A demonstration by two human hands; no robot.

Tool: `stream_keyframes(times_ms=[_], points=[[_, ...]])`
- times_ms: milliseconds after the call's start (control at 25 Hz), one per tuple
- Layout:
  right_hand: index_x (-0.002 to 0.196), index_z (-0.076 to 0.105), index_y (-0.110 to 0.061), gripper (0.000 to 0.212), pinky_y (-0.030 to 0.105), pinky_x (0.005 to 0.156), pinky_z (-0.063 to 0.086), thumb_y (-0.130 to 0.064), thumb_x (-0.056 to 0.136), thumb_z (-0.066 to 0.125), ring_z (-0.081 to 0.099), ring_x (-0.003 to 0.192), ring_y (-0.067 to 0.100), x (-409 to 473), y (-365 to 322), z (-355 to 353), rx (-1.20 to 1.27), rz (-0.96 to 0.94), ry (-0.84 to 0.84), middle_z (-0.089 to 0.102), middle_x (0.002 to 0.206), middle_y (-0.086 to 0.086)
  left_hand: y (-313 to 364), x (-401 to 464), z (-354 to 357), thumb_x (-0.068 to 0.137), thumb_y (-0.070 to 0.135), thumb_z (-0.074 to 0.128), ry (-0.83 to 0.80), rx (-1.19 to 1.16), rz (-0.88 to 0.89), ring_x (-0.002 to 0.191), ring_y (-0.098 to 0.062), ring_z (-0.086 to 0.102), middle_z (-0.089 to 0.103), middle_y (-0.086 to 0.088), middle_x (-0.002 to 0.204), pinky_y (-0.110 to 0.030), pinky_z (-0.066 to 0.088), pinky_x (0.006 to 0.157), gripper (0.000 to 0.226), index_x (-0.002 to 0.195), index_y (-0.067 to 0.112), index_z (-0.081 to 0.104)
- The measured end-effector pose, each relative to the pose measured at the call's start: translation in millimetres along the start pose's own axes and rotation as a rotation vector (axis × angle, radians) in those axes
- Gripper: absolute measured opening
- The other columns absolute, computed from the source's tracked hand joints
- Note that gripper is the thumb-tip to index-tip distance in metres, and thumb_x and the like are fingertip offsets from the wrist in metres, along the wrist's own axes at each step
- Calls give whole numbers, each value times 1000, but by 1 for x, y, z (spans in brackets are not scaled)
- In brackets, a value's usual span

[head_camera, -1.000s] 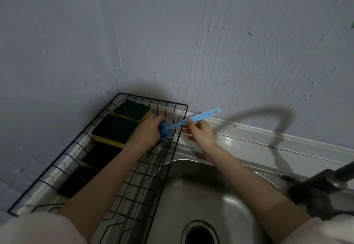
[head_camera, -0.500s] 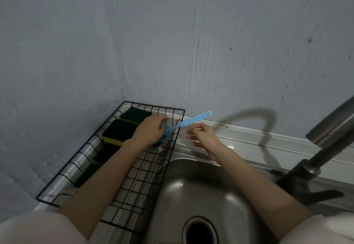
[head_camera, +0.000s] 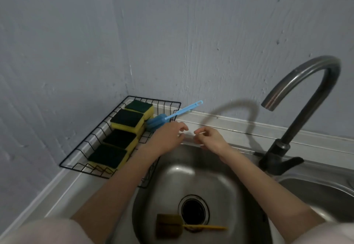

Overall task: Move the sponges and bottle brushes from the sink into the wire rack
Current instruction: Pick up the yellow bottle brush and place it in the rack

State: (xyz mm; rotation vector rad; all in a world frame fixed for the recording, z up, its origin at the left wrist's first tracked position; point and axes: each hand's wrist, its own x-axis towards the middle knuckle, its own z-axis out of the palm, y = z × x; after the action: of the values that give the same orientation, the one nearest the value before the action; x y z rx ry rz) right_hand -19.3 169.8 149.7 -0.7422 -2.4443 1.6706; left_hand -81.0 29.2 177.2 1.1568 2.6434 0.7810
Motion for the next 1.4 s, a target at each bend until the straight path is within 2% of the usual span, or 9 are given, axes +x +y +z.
stream_keyframes(times_ms=[120, 240, 400, 480, 680, 840, 1000, 1280, 1400], points=[[73, 54, -27, 22, 27, 70, 44, -13, 89, 50, 58, 84, 23, -13, 27, 4, -82, 15, -13, 62, 88, 8, 12, -17, 26, 88, 12, 45, -90, 9, 40, 103, -29, 59, 64, -16, 112, -42, 49, 90, 28, 111, 7, 59], [69, 54, -31, 27, 29, 78, 44, -11, 87, 51, 59, 87, 22, -25, 61, 10, -167, 63, -50, 63, 89, 6, 8, -33, 57, 87, 10, 46, -183, -40, -14, 111, -28, 57, 63, -15, 119, -38, 46, 97, 30, 114, 8, 58], [100, 62, -15, 18, 19, 67, 42, -9, 87, 50, 60, 94, 21, -44, 104, 18, -338, 136, -134, 61, 95, 3, -15, -51, 100, 90, 15, 48, -304, -82, -107, 118, -23, 52, 56, -11, 129, -35, 42, 102, 34, 123, 10, 52], [112, 61, -9, 28, 22, 79, 44, -7, 87, 49, 60, 108, 23, -48, 125, 25, -442, 162, -139, 65, 107, 6, -26, -57, 120, 91, 16, 47, -381, -52, -135, 122, -22, 48, 52, -10, 133, -34, 39, 105, 36, 126, 10, 49], [118, 58, -9, 33, 28, 90, 47, -10, 86, 49, 59, 116, 27, -59, 177, 46, -636, 282, -262, 64, 123, 14, -57, -69, 167, 85, 14, 48, -556, 41, -202, 119, -30, 50, 55, -15, 128, -40, 43, 100, 37, 122, 12, 52], [121, 53, -10, 35, 33, 95, 45, -18, 88, 47, 55, 116, 32, -65, 204, 61, -707, 319, -347, 52, 129, 18, -69, -80, 191, 86, 16, 45, -632, 78, -291, 126, -32, 42, 43, -14, 138, -42, 37, 105, 44, 130, 17, 43], [126, 48, -11, 35, 39, 94, 45, -12, 91, 39, 51, 120, 33, -63, 212, 70, -823, 301, -340, 41, 135, 14, -76, -83, 205, 85, 23, 49, -732, 190, -298, 128, -34, 39, 40, -15, 140, -44, 34, 106, 53, 136, 18, 33], [120, 55, -13, 32, 39, 89, 47, -14, 92, 38, 51, 120, 30, -64, 216, 68, -905, 230, -290, 48, 129, 11, -74, -81, 207, 85, 27, 51, -791, 269, -298, 130, -35, 35, 36, -15, 141, -46, 26, 109, 62, 140, 18, 24], [115, 57, -13, 29, 37, 86, 48, -15, 91, 41, 55, 114, 30, -66, 217, 61, -868, 199, -228, 51, 123, 12, -68, -84, 201, 84, 26, 53, -771, 217, -299, 127, -35, 37, 36, -15, 139, -46, 31, 106, 61, 138, 17, 26]])
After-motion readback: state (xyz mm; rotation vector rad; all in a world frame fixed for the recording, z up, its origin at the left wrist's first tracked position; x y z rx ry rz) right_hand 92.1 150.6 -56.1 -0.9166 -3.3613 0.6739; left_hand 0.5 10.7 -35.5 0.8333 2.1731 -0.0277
